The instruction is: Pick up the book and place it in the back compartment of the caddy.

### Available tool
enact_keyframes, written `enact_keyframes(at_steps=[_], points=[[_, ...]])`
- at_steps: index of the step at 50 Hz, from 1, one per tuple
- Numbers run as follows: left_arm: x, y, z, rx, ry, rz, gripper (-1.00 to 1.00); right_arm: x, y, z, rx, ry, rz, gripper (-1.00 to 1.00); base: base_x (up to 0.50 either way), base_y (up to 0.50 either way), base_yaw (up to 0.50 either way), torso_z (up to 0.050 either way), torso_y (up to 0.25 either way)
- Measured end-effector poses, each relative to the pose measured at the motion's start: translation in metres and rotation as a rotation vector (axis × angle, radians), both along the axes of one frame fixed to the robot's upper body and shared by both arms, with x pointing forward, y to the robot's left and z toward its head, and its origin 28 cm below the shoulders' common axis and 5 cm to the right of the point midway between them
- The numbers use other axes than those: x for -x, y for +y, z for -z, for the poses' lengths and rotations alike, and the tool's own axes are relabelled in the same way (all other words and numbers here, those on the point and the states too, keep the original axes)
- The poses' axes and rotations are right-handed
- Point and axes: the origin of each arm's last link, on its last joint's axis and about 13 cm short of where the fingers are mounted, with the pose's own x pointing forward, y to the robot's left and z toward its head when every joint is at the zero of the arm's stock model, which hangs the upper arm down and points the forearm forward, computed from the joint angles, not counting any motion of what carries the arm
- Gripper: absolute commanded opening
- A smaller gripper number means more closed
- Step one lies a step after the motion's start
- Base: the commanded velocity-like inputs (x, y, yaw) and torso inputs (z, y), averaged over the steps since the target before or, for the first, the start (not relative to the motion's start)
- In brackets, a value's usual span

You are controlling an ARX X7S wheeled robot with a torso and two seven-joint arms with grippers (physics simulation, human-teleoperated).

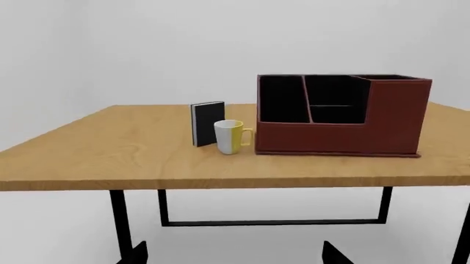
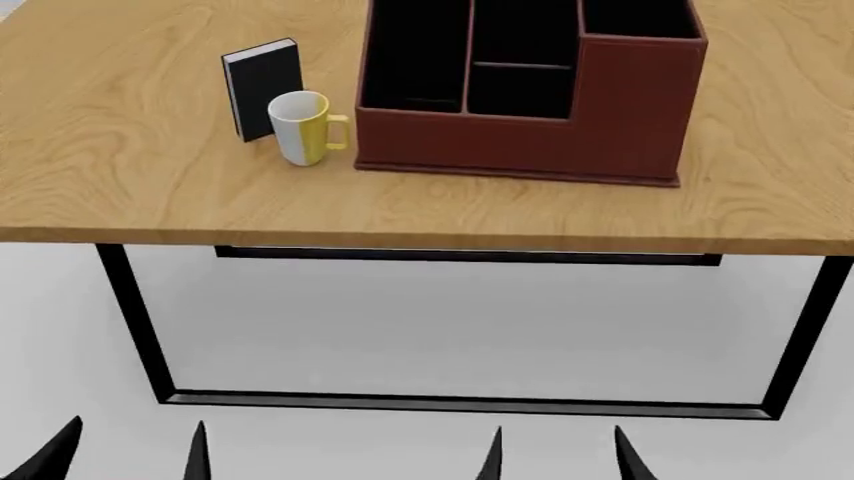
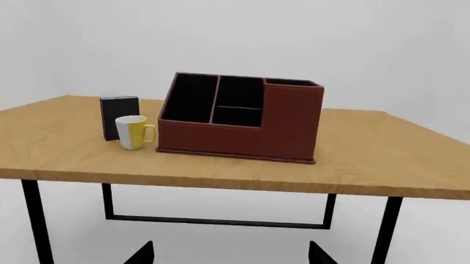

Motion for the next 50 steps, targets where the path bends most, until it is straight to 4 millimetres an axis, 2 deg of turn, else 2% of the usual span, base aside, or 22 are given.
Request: enact_keyframes(at_steps=[13, 20, 23, 31, 50], points=[[-0.028, 0.006, -0.066, -0.037, -0.085, -0.009, 1.00, -0.021, -0.008, -0.075, 0.033, -0.069, 0.004, 1.00, 0.00, 0.00, 0.00, 0.000, 0.000], [-0.037, 0.011, -0.096, -0.066, -0.162, -0.018, 1.00, -0.029, -0.016, -0.101, 0.040, -0.112, 0.017, 1.00, 0.00, 0.00, 0.00, 0.000, 0.000], [-0.039, 0.013, -0.103, -0.082, -0.190, -0.034, 1.00, -0.032, -0.020, -0.107, 0.042, -0.128, 0.029, 1.00, 0.00, 0.00, 0.00, 0.000, 0.000], [-0.041, 0.020, -0.112, -0.103, -0.220, -0.056, 1.00, -0.030, -0.029, -0.119, 0.054, -0.171, 0.055, 1.00, 0.48, -0.09, 0.00, 0.000, 0.000], [-0.036, 0.031, -0.124, -0.079, -0.263, -0.098, 1.00, -0.013, -0.041, -0.131, 0.081, -0.232, 0.129, 1.00, 0.50, -0.10, 0.00, 0.000, 0.000]])
